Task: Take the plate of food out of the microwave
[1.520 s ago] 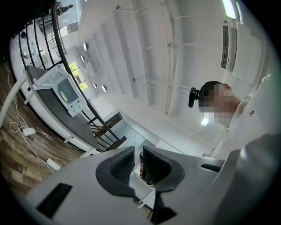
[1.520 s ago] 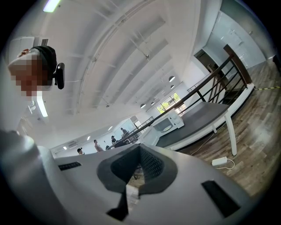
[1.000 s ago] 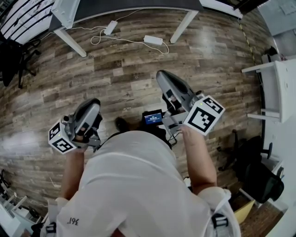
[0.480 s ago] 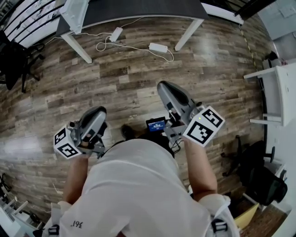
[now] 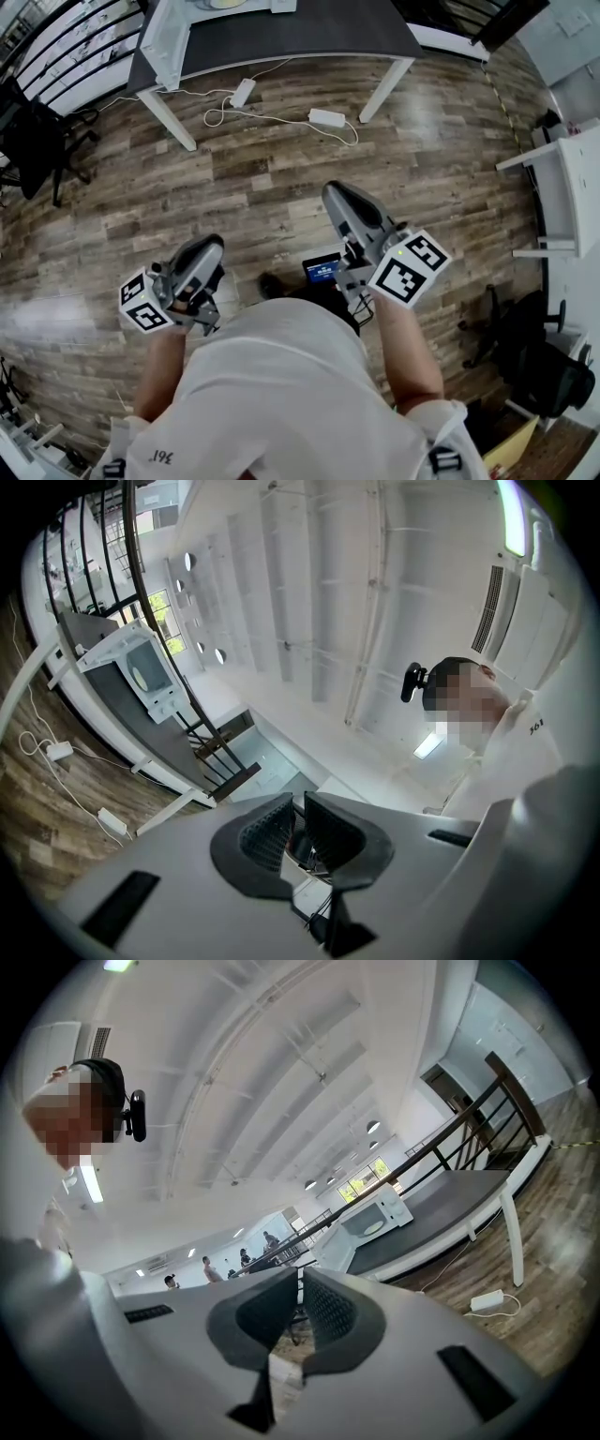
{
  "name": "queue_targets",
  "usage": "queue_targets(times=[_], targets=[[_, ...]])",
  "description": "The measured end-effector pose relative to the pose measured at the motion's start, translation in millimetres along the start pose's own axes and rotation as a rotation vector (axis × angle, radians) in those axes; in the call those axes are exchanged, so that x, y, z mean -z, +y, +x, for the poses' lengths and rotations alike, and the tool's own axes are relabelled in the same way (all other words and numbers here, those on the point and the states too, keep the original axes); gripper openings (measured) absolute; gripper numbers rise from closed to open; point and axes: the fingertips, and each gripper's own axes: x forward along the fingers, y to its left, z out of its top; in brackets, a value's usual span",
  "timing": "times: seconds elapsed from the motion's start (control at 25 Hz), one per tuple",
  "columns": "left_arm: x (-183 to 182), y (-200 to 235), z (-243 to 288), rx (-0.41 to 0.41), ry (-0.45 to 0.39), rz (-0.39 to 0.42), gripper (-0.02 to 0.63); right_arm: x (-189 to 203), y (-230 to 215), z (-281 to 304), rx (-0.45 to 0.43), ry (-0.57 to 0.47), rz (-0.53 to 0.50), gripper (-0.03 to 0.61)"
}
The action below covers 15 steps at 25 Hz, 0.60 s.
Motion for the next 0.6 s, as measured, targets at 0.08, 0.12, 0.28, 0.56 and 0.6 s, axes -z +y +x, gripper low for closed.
queue_targets(times=[0.08, 0.12, 0.28, 0.56, 0.6], targets=[[-3, -2, -4, 0.007, 0.004, 0.0, 0.041, 1, 5, 3, 0.002, 0.0, -0.006, -0.005], [-4, -2, -6, 0.01, 0.004, 0.0, 0.041, 2, 7, 4, 0.002, 0.001, -0.01, -0.005], [-6, -2, -15, 0.016, -0.001, -0.019, 0.041, 8, 14, 8, 0.009, 0.012, -0.04, -0.005], [3, 0, -18, 0.016, 0.026, -0.039, 0.041, 23, 1, 6, 0.041, 0.033, -0.026, -0.005], [3, 3, -17, 0.01, 0.027, -0.041, 0.041, 25, -2, 8, 0.041, 0.037, -0.024, -0.005]])
